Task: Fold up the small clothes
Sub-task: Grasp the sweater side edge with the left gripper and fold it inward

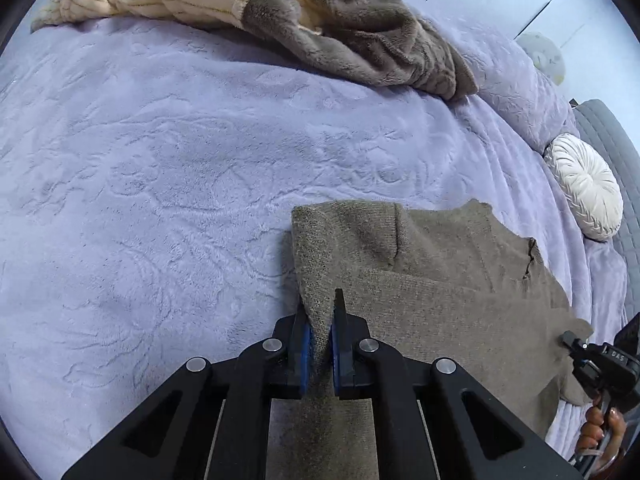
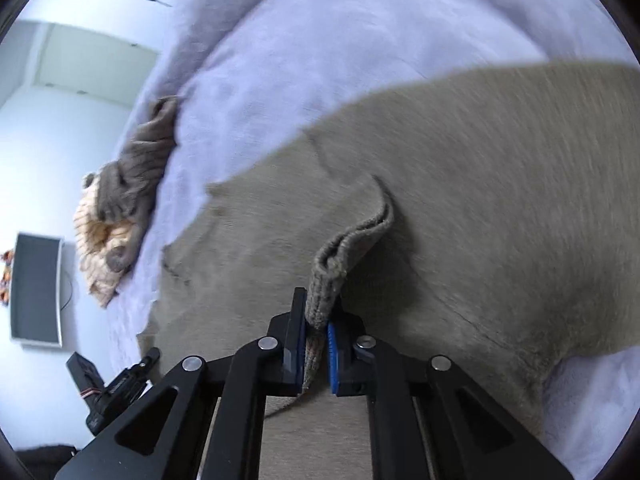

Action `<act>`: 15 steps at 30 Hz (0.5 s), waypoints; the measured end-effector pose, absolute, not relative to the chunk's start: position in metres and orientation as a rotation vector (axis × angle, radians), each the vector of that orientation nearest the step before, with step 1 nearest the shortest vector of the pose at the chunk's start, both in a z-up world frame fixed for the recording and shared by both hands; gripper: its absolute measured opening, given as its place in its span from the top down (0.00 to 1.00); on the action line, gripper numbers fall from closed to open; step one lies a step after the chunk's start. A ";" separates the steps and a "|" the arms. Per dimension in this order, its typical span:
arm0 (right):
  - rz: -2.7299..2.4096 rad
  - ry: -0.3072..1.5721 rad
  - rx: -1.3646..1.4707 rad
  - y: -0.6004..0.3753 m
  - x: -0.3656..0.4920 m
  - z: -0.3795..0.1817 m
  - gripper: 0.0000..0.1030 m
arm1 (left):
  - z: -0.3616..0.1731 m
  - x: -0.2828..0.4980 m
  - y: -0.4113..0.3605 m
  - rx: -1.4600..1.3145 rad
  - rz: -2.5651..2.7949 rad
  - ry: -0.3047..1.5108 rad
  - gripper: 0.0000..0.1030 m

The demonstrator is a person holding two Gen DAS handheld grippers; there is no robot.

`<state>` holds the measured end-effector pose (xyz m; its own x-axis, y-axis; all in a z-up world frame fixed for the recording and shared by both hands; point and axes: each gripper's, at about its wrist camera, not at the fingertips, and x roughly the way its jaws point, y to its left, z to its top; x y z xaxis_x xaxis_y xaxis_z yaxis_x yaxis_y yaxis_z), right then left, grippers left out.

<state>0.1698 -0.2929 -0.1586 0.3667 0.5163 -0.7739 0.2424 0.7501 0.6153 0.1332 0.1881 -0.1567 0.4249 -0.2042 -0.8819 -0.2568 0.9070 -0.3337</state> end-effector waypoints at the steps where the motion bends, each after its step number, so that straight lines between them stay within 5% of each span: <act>1: 0.219 1.193 0.735 -0.291 0.171 -0.153 0.91 | -0.161 0.134 0.190 -0.471 0.041 1.150 0.92; 11: 0.034 1.258 0.757 -0.322 0.146 -0.182 0.94 | -0.147 0.126 0.182 -0.370 0.095 1.144 0.91; 15: 0.073 1.290 0.790 -0.320 0.136 -0.177 0.87 | -0.134 0.111 0.176 -0.340 0.102 1.153 0.91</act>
